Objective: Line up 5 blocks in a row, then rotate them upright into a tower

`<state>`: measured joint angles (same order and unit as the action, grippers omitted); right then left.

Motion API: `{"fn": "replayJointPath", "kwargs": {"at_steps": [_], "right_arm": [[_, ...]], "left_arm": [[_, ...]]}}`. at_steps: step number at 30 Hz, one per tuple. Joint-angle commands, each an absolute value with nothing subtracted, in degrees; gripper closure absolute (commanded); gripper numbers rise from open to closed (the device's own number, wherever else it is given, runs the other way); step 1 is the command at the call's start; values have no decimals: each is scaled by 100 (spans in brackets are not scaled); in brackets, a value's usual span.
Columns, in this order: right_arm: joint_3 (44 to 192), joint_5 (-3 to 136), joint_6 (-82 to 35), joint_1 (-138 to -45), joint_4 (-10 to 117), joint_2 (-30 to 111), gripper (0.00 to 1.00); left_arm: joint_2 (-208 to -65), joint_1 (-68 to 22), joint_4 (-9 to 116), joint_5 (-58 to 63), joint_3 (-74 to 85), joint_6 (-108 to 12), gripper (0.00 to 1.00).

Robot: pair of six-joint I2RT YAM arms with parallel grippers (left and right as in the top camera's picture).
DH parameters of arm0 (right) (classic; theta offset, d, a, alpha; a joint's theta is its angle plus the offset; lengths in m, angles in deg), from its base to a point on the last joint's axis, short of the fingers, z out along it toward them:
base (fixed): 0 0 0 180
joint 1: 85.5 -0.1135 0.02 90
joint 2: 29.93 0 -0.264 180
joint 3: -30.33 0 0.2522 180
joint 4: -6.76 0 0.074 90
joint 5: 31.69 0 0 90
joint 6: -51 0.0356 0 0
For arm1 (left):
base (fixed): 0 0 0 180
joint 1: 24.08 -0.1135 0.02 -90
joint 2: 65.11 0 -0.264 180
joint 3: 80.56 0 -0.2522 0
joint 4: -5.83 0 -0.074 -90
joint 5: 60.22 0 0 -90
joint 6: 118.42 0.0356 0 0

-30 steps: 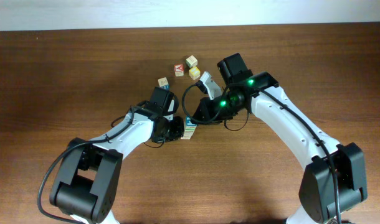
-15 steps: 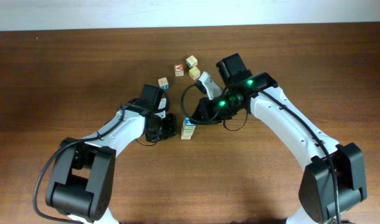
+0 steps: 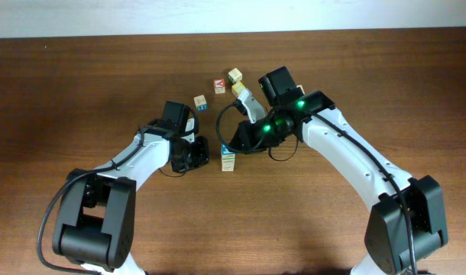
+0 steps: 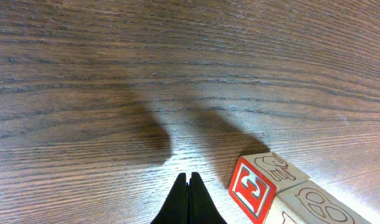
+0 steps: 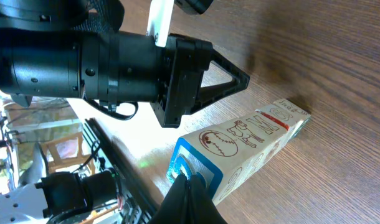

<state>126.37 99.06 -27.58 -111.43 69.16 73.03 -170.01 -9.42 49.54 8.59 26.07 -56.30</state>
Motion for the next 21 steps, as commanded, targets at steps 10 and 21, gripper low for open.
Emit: {"fn": "replayJointPath", "kwargs": {"at_steps": [10, 21], "right_arm": [[12490, 9148, -2321, -11181, 6639, 7532, 96], [12490, 9235, -2087, -11181, 6761, 7532, 96]], "left_arm": [[-17031, -962, 4985, 859, 2478, -5616, 100], [-17031, -962, 5015, 929, 2478, -5616, 100]]}}
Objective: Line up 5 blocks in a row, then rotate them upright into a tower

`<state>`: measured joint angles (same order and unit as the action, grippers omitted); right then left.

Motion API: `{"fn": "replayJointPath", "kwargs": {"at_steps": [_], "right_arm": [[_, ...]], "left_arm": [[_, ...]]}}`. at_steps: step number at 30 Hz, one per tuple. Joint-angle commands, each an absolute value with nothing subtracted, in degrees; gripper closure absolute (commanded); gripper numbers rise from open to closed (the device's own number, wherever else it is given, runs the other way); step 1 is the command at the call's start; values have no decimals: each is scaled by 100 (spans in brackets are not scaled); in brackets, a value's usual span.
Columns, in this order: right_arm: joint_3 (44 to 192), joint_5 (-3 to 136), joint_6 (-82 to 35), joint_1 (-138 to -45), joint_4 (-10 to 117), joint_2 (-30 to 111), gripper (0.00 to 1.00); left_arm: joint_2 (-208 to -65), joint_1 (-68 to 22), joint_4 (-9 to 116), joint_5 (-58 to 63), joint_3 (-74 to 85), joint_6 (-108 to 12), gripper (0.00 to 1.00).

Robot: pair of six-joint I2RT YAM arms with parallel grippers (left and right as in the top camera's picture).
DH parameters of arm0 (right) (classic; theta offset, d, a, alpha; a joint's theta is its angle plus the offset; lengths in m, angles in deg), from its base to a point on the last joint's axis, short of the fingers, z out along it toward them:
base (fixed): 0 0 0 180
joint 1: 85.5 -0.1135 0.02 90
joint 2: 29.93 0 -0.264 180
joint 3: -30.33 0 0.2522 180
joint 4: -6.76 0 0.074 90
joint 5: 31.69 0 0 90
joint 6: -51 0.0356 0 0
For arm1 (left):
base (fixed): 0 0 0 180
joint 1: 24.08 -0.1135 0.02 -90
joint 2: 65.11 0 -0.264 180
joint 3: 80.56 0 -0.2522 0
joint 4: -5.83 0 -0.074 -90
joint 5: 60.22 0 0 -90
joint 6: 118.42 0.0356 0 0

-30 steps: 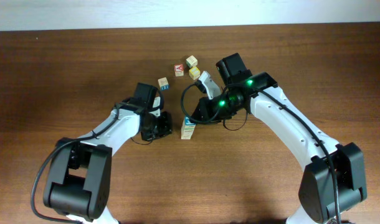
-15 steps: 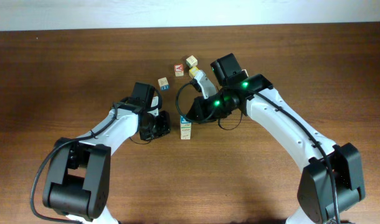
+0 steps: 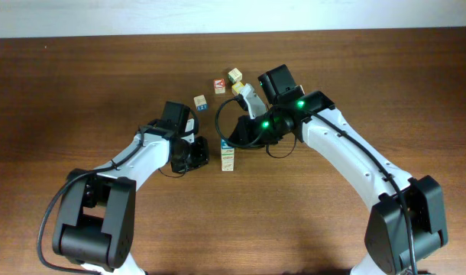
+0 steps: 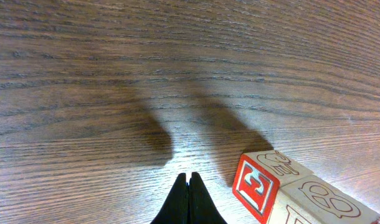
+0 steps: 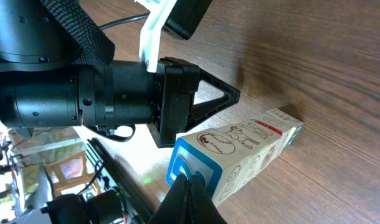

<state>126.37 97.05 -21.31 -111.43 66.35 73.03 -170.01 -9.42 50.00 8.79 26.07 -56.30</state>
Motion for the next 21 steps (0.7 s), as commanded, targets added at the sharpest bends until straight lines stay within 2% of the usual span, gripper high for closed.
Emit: {"fn": "replayJointPath", "kwargs": {"at_steps": [1, 21], "right_arm": [[12490, 9235, -2083, -11181, 6770, 7532, 96], [12781, 9237, -2046, -11181, 7041, 7449, 96]], "left_arm": [[-17031, -962, 5018, 949, 2478, -5616, 100], [-17031, -962, 5009, 964, 2478, -5619, 100]]}}
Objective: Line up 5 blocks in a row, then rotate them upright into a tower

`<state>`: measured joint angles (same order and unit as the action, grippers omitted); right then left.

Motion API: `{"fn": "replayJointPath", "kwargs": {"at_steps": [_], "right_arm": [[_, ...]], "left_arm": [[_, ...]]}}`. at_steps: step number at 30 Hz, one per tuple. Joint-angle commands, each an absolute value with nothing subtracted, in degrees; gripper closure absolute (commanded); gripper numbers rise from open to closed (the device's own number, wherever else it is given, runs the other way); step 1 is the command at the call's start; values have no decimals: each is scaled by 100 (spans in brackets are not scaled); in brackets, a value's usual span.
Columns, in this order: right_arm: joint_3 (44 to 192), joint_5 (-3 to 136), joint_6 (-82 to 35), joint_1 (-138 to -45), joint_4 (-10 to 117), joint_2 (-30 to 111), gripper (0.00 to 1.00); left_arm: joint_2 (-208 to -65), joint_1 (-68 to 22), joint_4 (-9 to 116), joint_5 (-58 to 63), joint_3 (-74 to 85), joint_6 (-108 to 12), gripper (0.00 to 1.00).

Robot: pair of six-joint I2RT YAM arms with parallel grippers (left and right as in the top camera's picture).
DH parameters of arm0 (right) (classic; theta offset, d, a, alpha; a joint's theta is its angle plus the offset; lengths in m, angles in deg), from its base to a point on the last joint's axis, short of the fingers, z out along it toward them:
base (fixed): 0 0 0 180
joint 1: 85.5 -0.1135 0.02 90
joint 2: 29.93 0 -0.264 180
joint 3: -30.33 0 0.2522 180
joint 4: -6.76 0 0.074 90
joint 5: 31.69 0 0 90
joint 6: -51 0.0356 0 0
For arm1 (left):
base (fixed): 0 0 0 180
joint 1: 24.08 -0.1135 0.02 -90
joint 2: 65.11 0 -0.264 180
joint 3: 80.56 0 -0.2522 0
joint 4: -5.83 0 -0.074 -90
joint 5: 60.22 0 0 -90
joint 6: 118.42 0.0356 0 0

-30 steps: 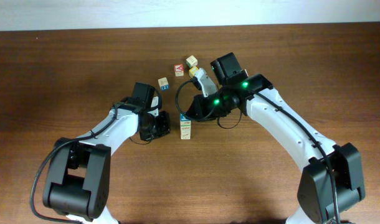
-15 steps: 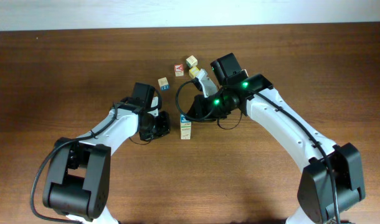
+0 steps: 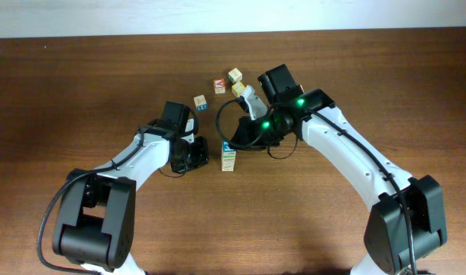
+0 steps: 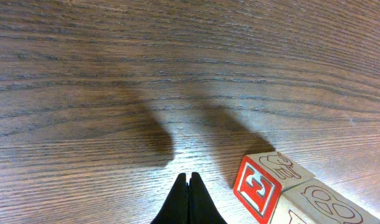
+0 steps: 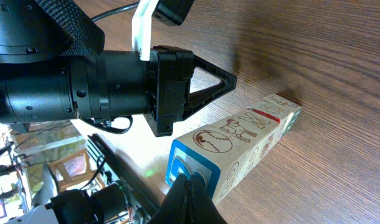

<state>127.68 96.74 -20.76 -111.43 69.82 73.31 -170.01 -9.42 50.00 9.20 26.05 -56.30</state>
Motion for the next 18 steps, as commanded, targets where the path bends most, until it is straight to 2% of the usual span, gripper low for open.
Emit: {"fn": "replayJointPath", "kwargs": {"at_steps": [1, 18], "right_arm": [[12779, 9239, -2046, -11181, 7043, 7419, 96], [13004, 9211, -2048, -11406, 7024, 7252, 96]], "left_arm": [[-17031, -962, 5009, 964, 2478, -5619, 100], [-17031, -962, 5009, 962, 2478, -5619, 100]]}}
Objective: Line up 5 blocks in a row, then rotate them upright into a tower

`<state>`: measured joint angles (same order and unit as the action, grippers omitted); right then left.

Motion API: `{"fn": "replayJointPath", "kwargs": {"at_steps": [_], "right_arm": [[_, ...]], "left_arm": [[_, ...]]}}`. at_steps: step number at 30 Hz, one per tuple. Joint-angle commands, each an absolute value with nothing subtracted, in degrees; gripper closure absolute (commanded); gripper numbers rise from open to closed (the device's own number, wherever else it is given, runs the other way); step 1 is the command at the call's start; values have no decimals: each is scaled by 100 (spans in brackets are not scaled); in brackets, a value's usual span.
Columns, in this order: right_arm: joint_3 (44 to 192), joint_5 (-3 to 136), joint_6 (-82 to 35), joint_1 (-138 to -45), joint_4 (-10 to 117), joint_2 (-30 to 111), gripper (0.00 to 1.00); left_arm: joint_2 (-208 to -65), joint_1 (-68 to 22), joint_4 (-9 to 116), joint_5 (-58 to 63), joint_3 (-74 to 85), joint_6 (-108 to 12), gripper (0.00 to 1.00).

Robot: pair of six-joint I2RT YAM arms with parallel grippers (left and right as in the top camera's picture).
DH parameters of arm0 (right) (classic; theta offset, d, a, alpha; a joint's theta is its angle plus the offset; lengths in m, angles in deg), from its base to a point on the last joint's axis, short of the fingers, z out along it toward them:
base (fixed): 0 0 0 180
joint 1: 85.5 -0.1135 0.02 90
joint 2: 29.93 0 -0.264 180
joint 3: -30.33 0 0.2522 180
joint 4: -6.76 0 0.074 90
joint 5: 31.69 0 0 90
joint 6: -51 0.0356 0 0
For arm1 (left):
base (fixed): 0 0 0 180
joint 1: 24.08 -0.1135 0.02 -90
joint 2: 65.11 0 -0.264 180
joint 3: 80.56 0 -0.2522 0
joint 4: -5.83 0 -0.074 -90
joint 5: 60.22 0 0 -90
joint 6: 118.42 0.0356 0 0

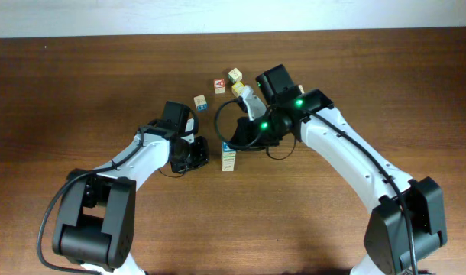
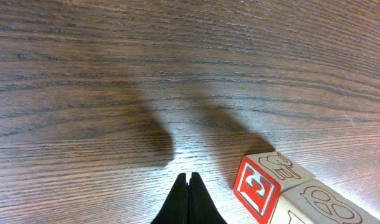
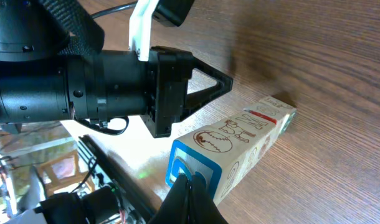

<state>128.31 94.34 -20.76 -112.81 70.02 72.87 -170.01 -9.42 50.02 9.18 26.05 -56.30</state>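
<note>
A short row of wooden picture blocks (image 1: 228,160) lies at the table's middle. Its near end block has a blue face (image 3: 199,167), and its other end shows a red letter block (image 2: 257,190). My right gripper (image 3: 190,180) is shut, with its tips pressed against the blue face; overhead it (image 1: 228,145) sits at the row's far end. My left gripper (image 2: 190,184) is shut on nothing, low over the wood just left of the red block. From the right wrist its black fingers (image 3: 209,84) point alongside the row.
Several loose blocks lie behind the row: a red-faced block (image 1: 219,85), a pale block (image 1: 234,75), another (image 1: 238,89) by the right arm, and one with a blue mark (image 1: 200,102). Both arms crowd the row from left and right.
Almost nothing changed. In the right wrist view the row of blocks has turned very slightly, while both grippers stay shut and in place.
My right gripper was shut against the blue end face at every moment and has moved a little left overhead. The row has turned slightly in the right wrist view, and the red block has edged right in the left wrist view. My left gripper has stayed put.
</note>
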Motion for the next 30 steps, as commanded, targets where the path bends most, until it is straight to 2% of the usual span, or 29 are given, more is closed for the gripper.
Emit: {"fn": "replayJointPath", "kwargs": {"at_steps": [1, 23, 30], "right_arm": [[13017, 9209, -2048, -11430, 7021, 7252, 96], [13183, 9235, -2050, -11439, 7109, 7246, 96], [13968, 9128, -2380, -11401, 7677, 7141, 96]], "left_arm": [[-17031, -962, 5009, 962, 2478, -5619, 100], [-17031, -962, 5009, 964, 2478, -5616, 100], [-17016, -1272, 5171, 1008, 2310, -5568, 100]]}}
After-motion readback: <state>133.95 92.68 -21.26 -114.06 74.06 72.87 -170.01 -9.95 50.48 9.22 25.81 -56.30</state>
